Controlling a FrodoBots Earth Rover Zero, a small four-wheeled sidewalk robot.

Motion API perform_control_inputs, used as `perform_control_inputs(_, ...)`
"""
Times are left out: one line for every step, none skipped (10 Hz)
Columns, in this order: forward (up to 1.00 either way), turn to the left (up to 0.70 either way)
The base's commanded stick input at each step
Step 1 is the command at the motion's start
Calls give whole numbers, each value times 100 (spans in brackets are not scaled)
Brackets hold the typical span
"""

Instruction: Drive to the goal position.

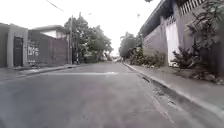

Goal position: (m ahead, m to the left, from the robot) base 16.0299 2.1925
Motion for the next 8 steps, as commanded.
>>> perform_control_inputs(100,0)
perform_control_inputs(100,0)
perform_control_inputs(100,0)
perform_control_inputs(100,0)
perform_control_inputs(100,0)
perform_control_inputs(100,0)
perform_control_inputs(100,0)
perform_control_inputs(100,0)
